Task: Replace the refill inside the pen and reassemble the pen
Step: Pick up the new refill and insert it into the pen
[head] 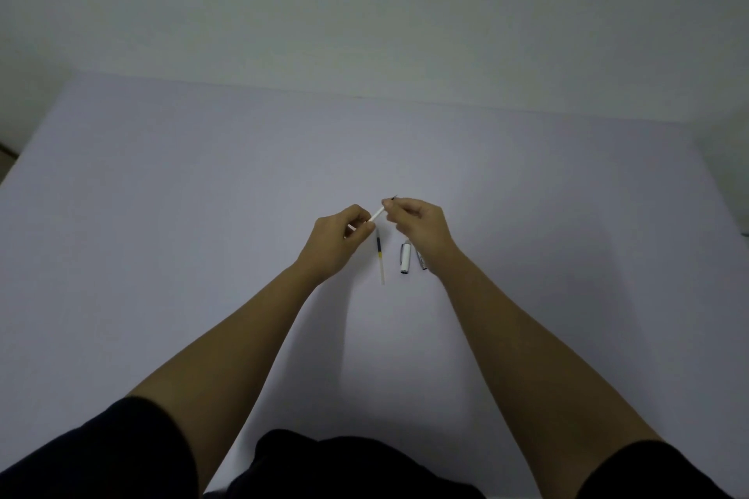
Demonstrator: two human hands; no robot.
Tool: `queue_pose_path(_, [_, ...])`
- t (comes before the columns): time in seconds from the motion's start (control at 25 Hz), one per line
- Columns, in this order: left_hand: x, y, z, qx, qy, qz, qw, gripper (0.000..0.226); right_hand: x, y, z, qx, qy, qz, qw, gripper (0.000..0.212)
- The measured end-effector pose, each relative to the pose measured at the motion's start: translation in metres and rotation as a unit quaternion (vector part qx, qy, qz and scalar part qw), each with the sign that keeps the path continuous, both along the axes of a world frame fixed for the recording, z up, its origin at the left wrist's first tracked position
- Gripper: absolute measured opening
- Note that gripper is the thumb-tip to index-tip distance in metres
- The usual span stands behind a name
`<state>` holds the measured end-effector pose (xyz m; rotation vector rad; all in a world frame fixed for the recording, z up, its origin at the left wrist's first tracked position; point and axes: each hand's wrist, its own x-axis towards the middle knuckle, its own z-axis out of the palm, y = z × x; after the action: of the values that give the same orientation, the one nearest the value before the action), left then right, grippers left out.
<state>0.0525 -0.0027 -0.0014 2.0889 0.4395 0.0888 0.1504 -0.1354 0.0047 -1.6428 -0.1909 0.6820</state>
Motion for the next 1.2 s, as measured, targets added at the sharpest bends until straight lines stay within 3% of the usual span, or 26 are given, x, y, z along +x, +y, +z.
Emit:
queue_pose_path(0.24, [-0.027,0.023,-0.021,-0.012,0.061,0.009,0.998,0.015,0.022,-0.002,-0.004,-0.001,0.001,-0.092,0.996,0.014])
queue_pose_path(0.36, [-0.026,0.031,-0.019,-0.024,0.062,0.05,0.997,0.02,0.022,-0.001,-0.015,-0.108,-0.059,-0.067,0.99,0.017])
queue_pose_path(0.52, [-0.014,0.035,-0.011,-0.045,0.043,0.075,0.995,0.027,0.012,0.007,-0.037,-0.267,-0.162,0.014,0.95,0.019])
queue_pose_path(0.68, [-0.005,0.036,-0.009,-0.058,0.021,0.092,0.994,0.028,0.009,0.015,-0.05,-0.339,-0.179,0.04,0.923,0.021])
queue_pose_path(1.2, [-0.001,0.037,-0.018,-0.056,0.007,0.088,0.995,0.026,0.008,0.027,-0.047,-0.389,-0.214,0.083,0.892,0.024])
